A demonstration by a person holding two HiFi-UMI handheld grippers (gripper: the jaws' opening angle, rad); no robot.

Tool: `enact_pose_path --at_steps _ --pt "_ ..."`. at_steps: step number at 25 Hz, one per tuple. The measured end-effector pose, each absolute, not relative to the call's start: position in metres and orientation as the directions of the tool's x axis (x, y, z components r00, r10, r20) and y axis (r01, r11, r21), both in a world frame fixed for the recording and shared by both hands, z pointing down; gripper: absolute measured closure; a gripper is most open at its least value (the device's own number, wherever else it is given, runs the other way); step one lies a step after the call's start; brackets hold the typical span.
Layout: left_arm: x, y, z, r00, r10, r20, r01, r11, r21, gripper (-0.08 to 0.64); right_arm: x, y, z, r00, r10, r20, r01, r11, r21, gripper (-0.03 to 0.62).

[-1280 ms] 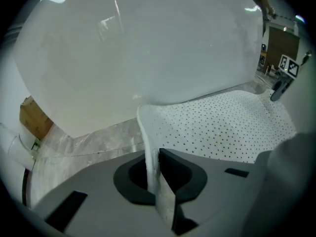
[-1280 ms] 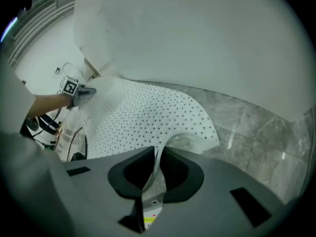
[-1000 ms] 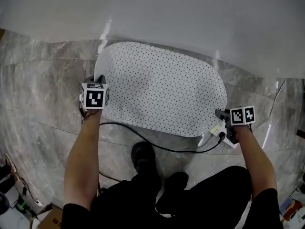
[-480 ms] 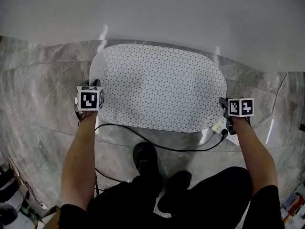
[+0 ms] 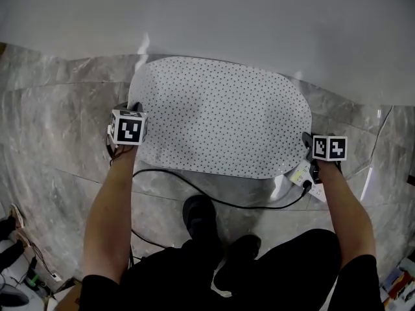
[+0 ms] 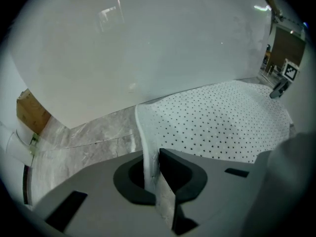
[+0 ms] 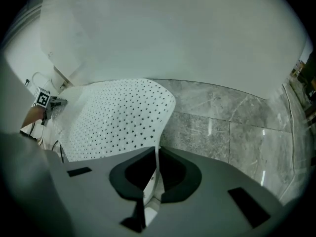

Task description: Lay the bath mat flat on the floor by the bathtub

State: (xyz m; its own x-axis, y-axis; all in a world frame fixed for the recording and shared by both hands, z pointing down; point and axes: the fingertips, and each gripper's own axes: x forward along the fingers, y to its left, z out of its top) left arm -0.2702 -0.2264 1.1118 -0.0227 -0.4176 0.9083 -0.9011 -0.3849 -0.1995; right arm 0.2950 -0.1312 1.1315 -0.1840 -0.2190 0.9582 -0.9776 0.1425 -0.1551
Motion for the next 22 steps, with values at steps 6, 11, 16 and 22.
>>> enact_pose_path --at_steps 6,11,16,22 --pt "-0.263 -0.223 1.125 -0.02 -0.378 0.926 -0.892 -0.411 -0.188 0.534 0.297 -0.128 1.132 -0.194 -0.217 0.957 -0.972 0.171 -0.158 0.567" --pt "-0.259 -0.221 1.129 -0.018 -0.358 0.933 -0.879 -0.439 -0.185 0.532 0.294 -0.125 1.131 -0.193 -0.195 0.962 -0.965 0.217 -0.15 0.568" --pt "-0.256 -0.208 1.135 -0.026 -0.314 0.949 -0.858 -0.48 -0.183 0.482 0.302 -0.117 1.134 -0.186 -0.156 0.97 -0.96 0.238 -0.146 0.568" --pt "-0.245 -0.19 1.12 -0.009 -0.256 0.967 -0.822 -0.548 -0.153 0.348 0.305 -0.122 1.133 -0.093 -0.143 0.985 -0.957 0.286 -0.049 0.514"
